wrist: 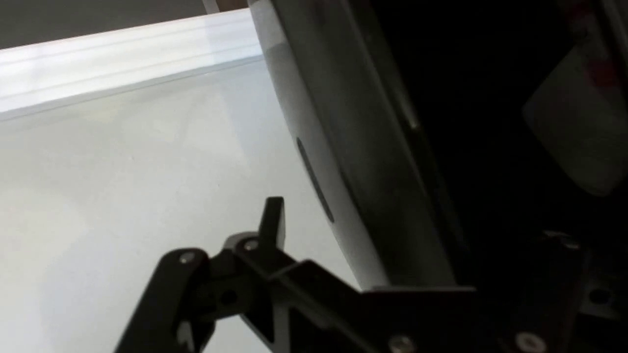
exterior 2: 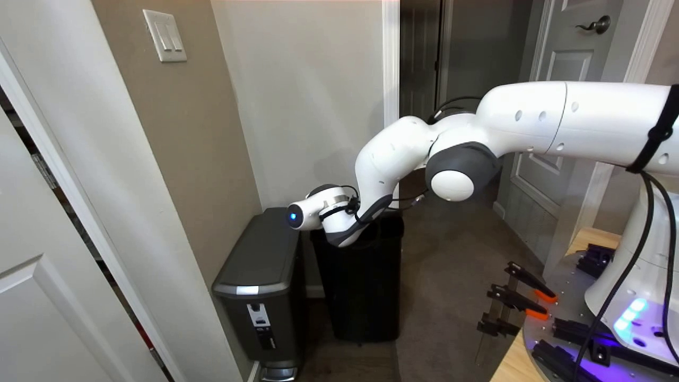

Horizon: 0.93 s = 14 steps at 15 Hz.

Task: Open the black bin lid fully upwards

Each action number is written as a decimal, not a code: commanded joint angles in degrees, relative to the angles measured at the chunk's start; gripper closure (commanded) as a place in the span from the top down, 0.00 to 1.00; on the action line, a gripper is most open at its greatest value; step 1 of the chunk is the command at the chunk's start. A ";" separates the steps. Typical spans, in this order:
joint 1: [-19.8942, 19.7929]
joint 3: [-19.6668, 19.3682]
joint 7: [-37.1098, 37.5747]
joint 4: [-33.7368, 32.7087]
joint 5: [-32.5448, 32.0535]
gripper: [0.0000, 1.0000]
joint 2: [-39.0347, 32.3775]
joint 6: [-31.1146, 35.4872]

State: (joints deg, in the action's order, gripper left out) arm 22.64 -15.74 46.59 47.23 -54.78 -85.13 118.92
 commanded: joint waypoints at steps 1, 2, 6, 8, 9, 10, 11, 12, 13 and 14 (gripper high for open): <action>-2.77 0.68 1.15 -3.87 -0.04 1.00 0.06 -0.55; -3.07 0.60 1.08 -4.75 -0.04 1.00 0.14 -0.69; -4.45 0.67 1.22 -7.26 0.21 1.00 0.35 -0.80; -5.11 0.73 1.23 -8.17 0.48 1.00 0.36 -0.72; -5.44 0.77 1.08 -8.59 0.65 1.00 0.37 -0.66; -5.97 1.02 0.76 -9.14 1.07 1.00 0.37 -0.36; -6.49 1.21 0.72 -9.71 1.50 1.00 0.37 -0.12; -6.94 1.32 0.71 -10.32 1.90 1.00 0.37 -0.01; -7.50 1.58 0.61 -10.93 2.37 1.00 0.37 0.23; -8.17 1.75 0.55 -11.54 2.93 1.00 0.38 0.49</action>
State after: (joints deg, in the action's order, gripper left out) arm 16.89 -15.04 46.59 36.99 -53.63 -84.75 118.48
